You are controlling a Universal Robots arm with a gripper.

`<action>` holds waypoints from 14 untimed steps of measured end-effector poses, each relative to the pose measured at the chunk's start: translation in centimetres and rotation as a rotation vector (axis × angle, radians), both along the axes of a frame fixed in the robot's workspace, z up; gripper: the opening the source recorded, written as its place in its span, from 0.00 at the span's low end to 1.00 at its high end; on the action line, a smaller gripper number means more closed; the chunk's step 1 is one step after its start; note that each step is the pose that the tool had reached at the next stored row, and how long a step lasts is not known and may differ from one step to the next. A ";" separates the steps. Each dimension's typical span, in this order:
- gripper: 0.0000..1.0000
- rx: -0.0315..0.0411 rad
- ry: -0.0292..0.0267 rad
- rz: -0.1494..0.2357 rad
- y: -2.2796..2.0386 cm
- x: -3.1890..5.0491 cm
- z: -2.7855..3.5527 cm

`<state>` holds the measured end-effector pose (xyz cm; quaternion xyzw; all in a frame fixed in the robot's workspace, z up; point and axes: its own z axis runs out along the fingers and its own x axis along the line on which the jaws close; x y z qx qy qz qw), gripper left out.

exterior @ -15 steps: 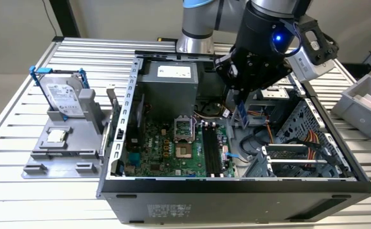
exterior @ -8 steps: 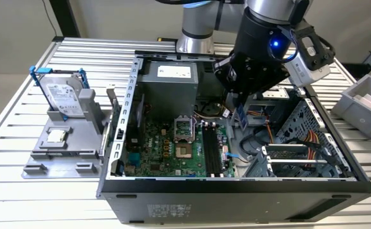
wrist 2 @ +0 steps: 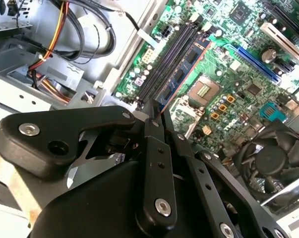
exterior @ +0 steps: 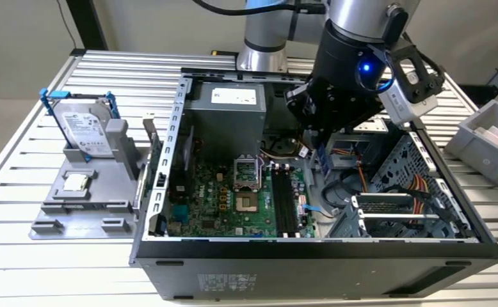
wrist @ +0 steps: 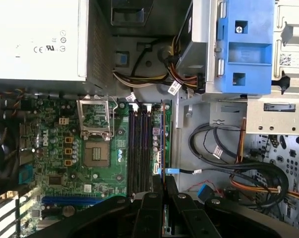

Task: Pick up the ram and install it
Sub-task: 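Insert the ram into the slot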

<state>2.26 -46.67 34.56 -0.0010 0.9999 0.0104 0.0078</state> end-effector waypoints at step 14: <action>0.00 -0.0138 0.0000 -0.001 -0.01 0.00 -1.45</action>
